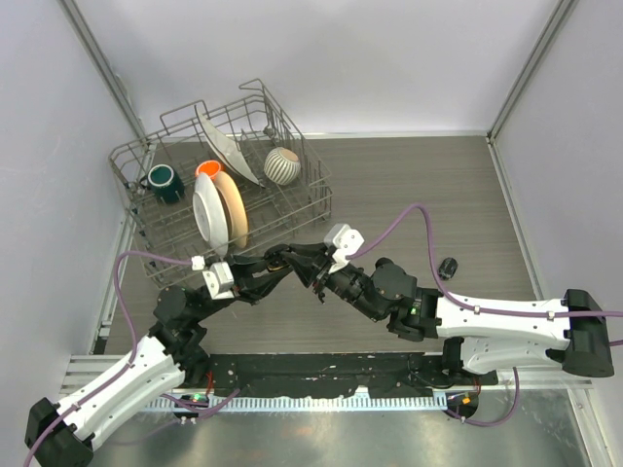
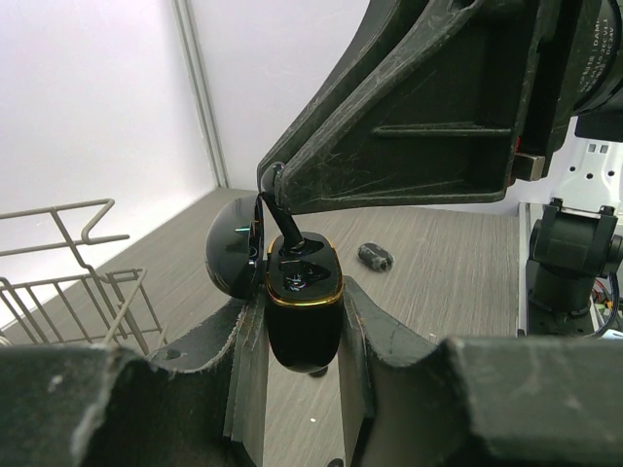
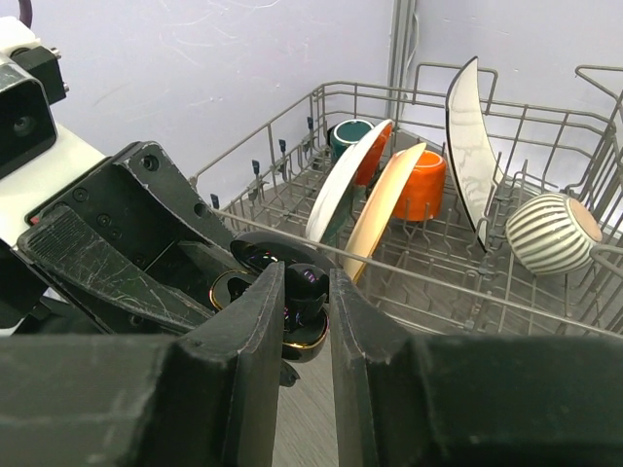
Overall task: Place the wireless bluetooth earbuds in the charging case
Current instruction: Place the earbud in the charging case.
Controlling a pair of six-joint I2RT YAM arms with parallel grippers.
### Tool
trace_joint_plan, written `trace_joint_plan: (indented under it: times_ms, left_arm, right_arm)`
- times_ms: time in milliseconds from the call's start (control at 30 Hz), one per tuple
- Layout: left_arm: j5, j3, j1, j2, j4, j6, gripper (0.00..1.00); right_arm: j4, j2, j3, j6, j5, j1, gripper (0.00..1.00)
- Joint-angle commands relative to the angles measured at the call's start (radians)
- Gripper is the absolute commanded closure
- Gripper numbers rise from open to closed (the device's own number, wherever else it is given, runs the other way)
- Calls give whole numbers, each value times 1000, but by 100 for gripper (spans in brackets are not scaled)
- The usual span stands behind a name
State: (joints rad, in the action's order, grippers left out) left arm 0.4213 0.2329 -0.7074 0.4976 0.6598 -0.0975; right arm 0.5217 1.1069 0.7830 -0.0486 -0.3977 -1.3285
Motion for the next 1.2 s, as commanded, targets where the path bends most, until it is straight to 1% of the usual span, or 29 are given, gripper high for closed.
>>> trace_joint_plan:
  times_ms: [0,167,633,833,1167]
  left_arm:
    - [1,28,-4,1,81,-7,100]
    - [-4,26,-4,7,100,-13,100]
    - [-61,2,-4,-22,124,-22,100]
    - [-53,3,-4,-21,126,-24,100]
    - [-16,9,-4,-17,124,-24,100]
  right_arm:
    - [-6,-2,30,-27,32,-9,99]
    - [-41,-5,25,-26,51,-15,99]
    - [-89,-35,16,-97,74,-28,99]
    - [-85,-32,22,-129,36,-29,99]
    - [-15,-35,25,-175,-39,-29,99]
